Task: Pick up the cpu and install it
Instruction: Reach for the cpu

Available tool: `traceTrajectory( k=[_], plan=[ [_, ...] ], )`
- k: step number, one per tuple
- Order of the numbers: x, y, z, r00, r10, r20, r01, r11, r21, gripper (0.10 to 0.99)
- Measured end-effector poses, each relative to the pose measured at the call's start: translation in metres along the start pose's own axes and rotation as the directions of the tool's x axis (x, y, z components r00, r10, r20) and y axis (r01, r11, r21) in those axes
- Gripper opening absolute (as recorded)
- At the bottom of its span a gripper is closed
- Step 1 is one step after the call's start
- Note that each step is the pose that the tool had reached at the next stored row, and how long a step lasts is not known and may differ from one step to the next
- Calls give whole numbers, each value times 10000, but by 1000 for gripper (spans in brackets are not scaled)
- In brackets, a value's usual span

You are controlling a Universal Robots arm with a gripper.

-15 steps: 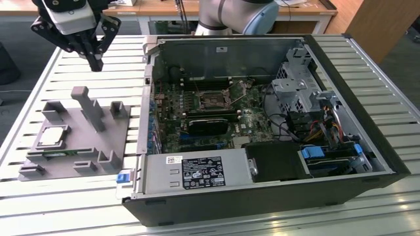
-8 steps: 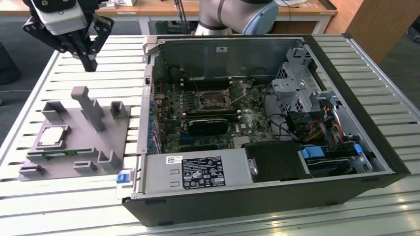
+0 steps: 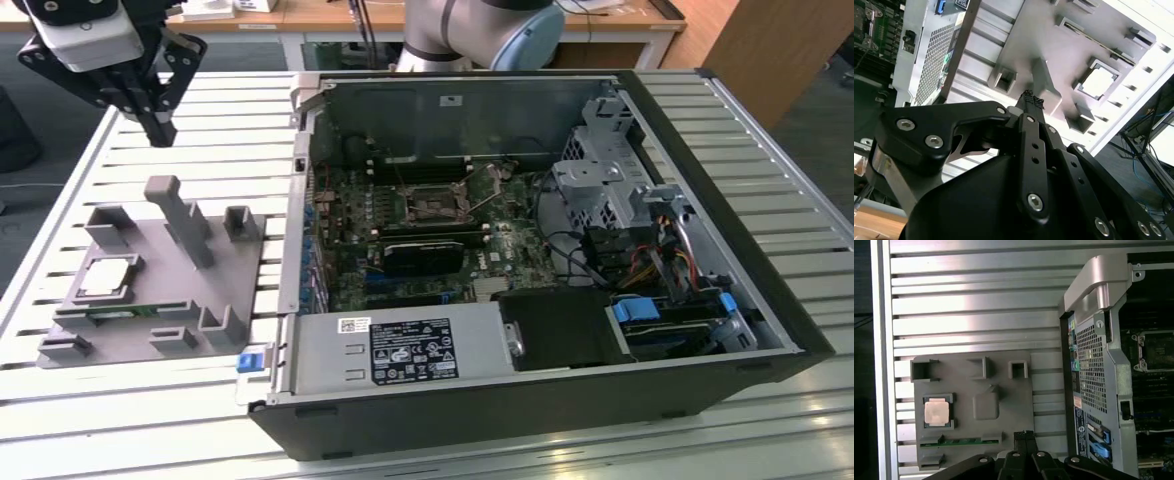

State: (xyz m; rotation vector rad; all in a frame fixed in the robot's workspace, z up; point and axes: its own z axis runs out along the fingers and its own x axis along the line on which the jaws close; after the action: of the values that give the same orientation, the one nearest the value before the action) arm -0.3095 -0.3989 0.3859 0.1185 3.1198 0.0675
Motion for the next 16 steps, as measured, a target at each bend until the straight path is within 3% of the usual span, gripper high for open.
traceTrajectory(
  k=[16],
  plan=[
    [289, -22, -4, 10000, 1, -1, -1, 10000, 1, 110]
  ],
)
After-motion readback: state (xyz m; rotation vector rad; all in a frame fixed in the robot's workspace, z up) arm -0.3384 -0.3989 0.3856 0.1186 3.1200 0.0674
